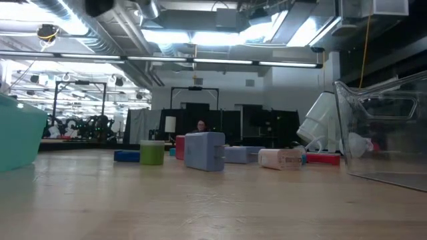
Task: Pick & Place Office items
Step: Put the bottom green charger adapter into the blue bin
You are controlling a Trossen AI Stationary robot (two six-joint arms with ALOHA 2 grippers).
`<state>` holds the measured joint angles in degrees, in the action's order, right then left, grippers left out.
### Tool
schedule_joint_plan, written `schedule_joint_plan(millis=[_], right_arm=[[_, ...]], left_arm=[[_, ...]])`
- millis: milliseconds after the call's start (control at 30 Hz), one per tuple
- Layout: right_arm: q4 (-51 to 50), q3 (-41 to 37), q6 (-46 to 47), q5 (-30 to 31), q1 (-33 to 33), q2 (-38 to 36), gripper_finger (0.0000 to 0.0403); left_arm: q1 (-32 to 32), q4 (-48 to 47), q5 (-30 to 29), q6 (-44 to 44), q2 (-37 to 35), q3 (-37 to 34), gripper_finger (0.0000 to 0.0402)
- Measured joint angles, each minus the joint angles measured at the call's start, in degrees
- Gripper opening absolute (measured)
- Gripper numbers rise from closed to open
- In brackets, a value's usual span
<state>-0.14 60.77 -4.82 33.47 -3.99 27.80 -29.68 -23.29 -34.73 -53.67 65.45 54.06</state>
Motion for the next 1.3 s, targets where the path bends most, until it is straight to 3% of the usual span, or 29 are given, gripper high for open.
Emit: schedule_joint_plan(millis=[200, 600, 867, 1200, 1300], right_arm=[[-0.29, -0.02, 1.81, -1.4, 0.0, 1.6, 0.0155], [0.11, -0.02, 2.95, -1.57, 0.0, 4.64, 0.0155], [0.13, -0.02, 3.04, -1.57, 0.0, 5.54, 0.0155], [0.13, -0.02, 4.21, -1.57, 0.0, 5.54, 0.0155], [0.13, -0.02, 4.06, -1.57, 0.0, 5.54, 0.0155]], left_arm=[[-10.83, 6.37, -0.61, -13.8, 0.41, -8.66, 0.0143], [-25.58, 5.21, 6.82, -36.44, 8.6, -9.61, 0.0143], [-27.18, -8.61, 20.42, -45.82, 11.36, -9.61, 0.0143], [-26.96, -14.62, 25.63, -48.46, 12.03, -9.64, 0.0144], [-26.96, -14.22, 25.69, -49.29, 12.63, -9.64, 0.019]])
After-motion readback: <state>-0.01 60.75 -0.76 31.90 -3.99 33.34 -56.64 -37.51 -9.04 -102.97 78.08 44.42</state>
